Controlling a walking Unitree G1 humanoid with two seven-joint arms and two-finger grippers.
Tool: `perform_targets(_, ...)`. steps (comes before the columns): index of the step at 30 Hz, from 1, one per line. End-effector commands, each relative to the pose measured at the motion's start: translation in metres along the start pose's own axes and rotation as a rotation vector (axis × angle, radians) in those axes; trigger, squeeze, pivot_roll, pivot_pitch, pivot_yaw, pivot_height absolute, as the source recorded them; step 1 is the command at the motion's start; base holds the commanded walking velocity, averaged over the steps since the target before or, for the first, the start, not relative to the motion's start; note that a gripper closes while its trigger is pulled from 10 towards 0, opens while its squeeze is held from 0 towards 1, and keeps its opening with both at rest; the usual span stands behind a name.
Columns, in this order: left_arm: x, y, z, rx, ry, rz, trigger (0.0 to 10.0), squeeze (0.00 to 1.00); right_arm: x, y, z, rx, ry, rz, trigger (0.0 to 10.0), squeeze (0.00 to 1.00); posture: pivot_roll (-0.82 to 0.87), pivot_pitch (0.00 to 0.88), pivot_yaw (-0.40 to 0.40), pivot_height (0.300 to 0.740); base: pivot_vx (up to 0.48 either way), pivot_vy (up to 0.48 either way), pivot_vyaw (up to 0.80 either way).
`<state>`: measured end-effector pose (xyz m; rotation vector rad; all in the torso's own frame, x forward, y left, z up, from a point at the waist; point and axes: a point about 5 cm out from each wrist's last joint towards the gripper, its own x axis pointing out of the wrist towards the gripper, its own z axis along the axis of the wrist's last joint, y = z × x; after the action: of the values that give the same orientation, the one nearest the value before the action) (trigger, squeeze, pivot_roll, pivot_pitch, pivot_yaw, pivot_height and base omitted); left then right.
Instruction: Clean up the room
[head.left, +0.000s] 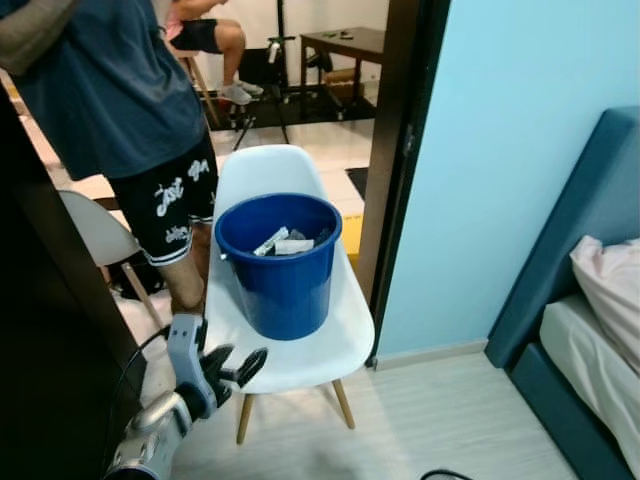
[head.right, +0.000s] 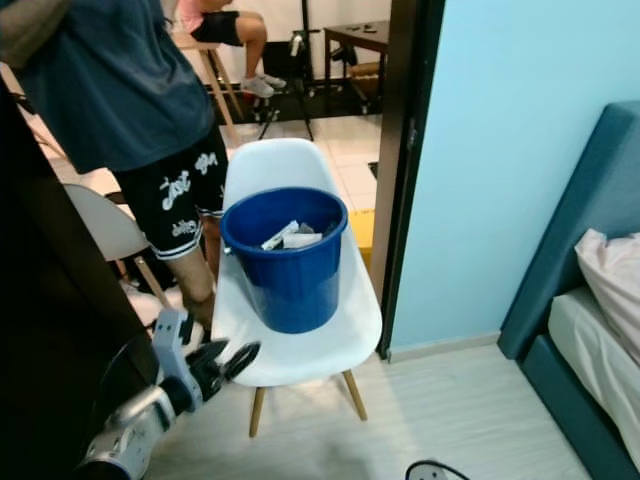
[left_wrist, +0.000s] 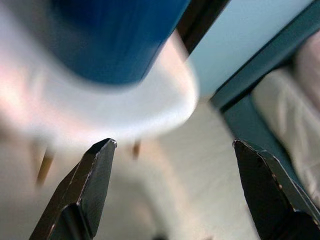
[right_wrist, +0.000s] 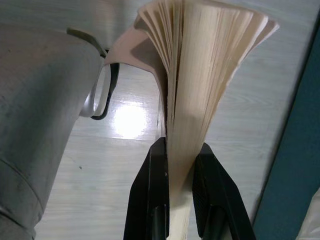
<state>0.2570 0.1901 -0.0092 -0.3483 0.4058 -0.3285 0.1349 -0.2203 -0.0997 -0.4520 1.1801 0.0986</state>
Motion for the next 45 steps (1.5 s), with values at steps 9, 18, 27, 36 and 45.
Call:
perform_targets(9, -0.026, 0.019, -0.043, -0.099, 0.152, 0.174, 10.0, 0.00, 0.000, 0.002, -0.004, -0.016, 0.003, 0.013, 10.0, 0.00, -0.05, 0.000, -0.012, 0.706, 0.000, -0.445, 0.00)
perform_targets(18, -0.046, 0.023, -0.074, -0.140, 0.263, 0.253, 10.0, 0.00, 0.000, 0.002, -0.004, -0.019, 0.004, 0.019, 10.0, 0.00, -0.05, 0.000, -0.013, 0.706, 0.000, -0.480, 0.00)
perform_targets(27, -0.057, 0.022, -0.090, -0.169, 0.327, 0.288, 10.0, 0.00, 0.000, 0.001, -0.004, -0.020, 0.007, 0.020, 10.0, 0.00, -0.06, 0.000, -0.012, 0.706, 0.000, -0.480, 0.00)
perform_targets(36, -0.058, 0.023, -0.092, -0.171, 0.362, 0.305, 10.0, 0.00, 0.000, -0.005, -0.002, 0.012, 0.004, 0.005, 10.0, 0.00, -0.08, 0.008, 0.000, 0.706, 0.000, -0.480, 0.00)
perform_targets(45, -0.055, 0.028, -0.085, -0.158, 0.348, 0.317, 10.0, 0.00, 0.000, -0.029, 0.024, 0.148, -0.064, -0.011, 10.0, 0.00, -0.10, 0.027, 0.009, 0.706, 0.000, -0.480, 0.00)
